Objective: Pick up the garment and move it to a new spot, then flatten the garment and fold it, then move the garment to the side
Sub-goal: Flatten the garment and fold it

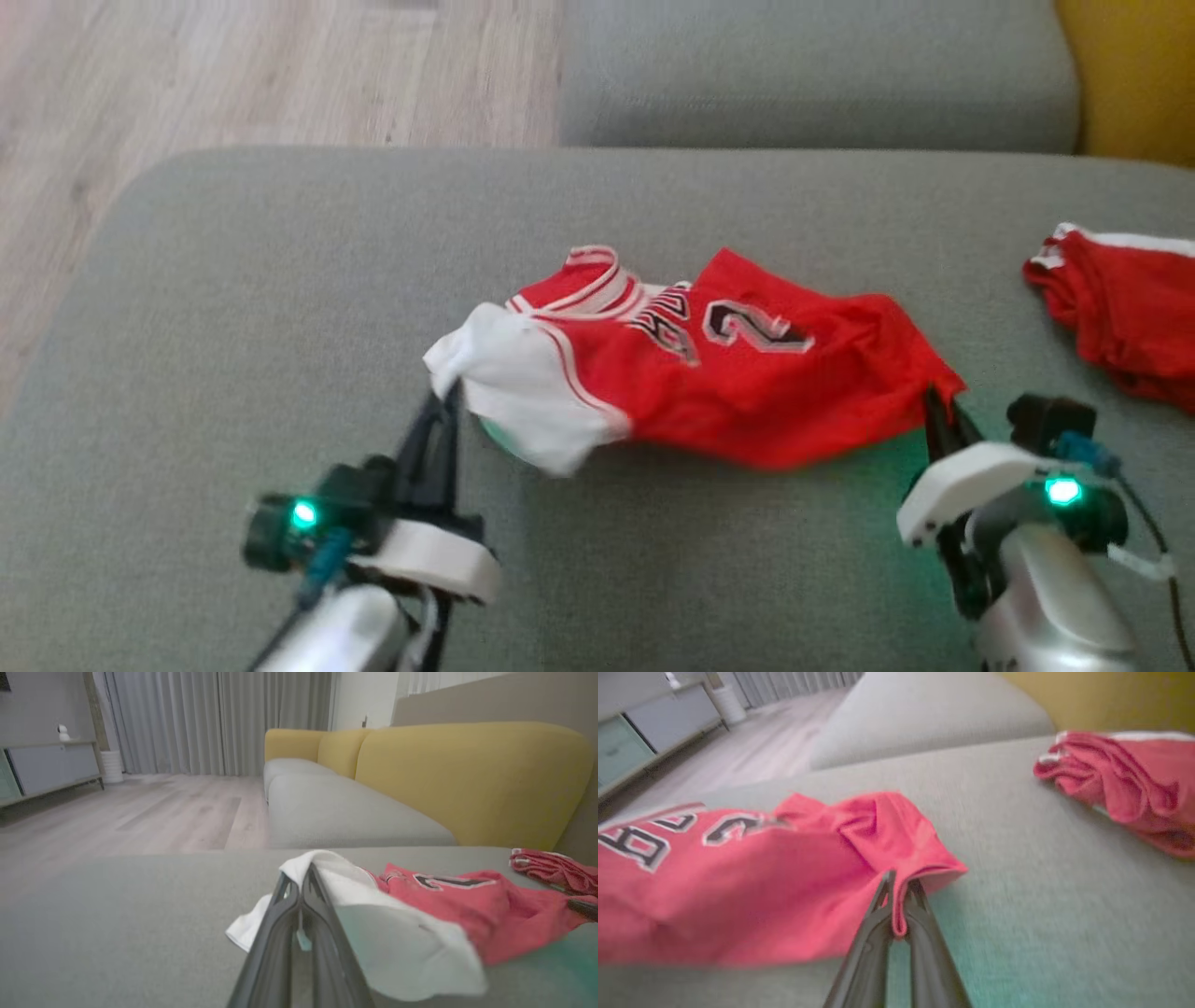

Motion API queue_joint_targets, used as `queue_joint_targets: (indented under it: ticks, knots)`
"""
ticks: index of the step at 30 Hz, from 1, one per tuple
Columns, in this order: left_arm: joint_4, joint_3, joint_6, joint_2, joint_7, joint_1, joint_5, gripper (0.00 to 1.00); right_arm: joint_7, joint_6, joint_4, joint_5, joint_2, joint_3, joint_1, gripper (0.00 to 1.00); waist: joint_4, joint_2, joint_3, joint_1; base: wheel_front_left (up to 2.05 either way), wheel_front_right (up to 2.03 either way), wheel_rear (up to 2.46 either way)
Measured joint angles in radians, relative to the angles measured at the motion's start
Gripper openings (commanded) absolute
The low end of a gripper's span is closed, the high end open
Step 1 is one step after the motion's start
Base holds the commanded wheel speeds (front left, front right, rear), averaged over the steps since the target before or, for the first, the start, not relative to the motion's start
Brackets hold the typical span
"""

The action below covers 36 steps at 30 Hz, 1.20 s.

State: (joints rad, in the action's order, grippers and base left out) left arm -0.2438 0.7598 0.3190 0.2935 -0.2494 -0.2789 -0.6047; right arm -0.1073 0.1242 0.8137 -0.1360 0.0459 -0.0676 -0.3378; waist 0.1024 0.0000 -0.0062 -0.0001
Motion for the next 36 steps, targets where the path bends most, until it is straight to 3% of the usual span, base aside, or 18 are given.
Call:
queue_joint_targets:
  ticks: [7,8,16,23,29,36]
  knots:
    - [0.241,-0.07,0.027,0.14,0.016,-0.01,0.04,0.0,0.034,0.0,-0.305,-0.091,0.0,0.019,0.025,0.0,-0.02,0.0,-0.059,0.0,0.0,0.0,0.0]
    - [0.241,-0.07,0.027,0.14,0.016,-0.01,0.04,0.0,0.034,0.0,-0.305,-0.091,0.0,0.019,0.025,0.0,-0.02,0.0,-0.059,0.0,0.0,0.0,0.0]
    - [0.576,-0.151,0.052,0.319,0.147,-0.15,0.115,0.0,0.215,0.0,-0.876,-0.128,0.0,-0.029,0.178,0.0,-0.05,0.0,-0.103,-0.0001,0.0,0.0,0.0]
    - [0.723,-0.174,0.023,0.373,0.281,-0.326,0.142,0.0,0.355,0.0,-1.236,-0.128,0.0,-0.078,0.189,0.0,-0.067,0.0,-0.099,-0.0001,0.0,0.0,0.0]
    - [0.674,-0.166,-0.026,0.364,0.342,-0.422,0.122,0.0,0.439,0.0,-1.275,-0.11,0.0,-0.095,0.181,0.0,-0.074,0.0,-0.058,0.0,0.0,0.0,0.0]
    - [0.419,-0.144,-0.125,0.309,0.356,-0.551,0.07,0.0,0.463,0.0,-1.073,-0.086,0.012,-0.061,-0.013,0.0,-0.079,0.0,0.047,0.0002,0.0,0.0,0.0]
